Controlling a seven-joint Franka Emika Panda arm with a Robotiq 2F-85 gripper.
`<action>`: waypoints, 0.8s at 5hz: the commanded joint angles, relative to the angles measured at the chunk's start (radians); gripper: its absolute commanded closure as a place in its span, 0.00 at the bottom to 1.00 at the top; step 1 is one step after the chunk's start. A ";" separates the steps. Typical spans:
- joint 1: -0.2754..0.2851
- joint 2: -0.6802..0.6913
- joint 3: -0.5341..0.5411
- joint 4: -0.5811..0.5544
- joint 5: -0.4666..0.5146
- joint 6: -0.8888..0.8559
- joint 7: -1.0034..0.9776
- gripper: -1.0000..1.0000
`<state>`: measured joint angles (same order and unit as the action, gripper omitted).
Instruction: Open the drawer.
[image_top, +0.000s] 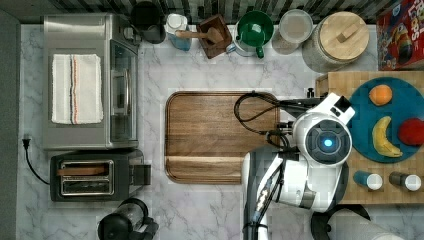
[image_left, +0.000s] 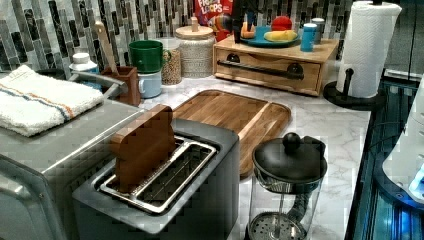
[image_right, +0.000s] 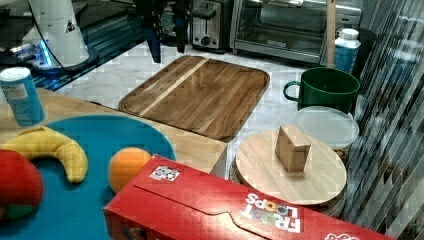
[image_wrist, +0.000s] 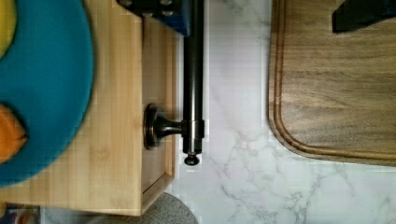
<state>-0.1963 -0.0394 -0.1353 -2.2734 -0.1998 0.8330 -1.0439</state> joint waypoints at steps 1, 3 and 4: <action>-0.049 0.104 0.002 0.003 0.047 0.132 -0.128 0.00; -0.065 0.142 -0.002 -0.046 0.045 0.246 -0.084 0.00; -0.075 0.155 0.000 -0.078 0.042 0.301 -0.055 0.00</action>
<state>-0.2871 0.1436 -0.1365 -2.2969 -0.1558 1.0703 -1.1396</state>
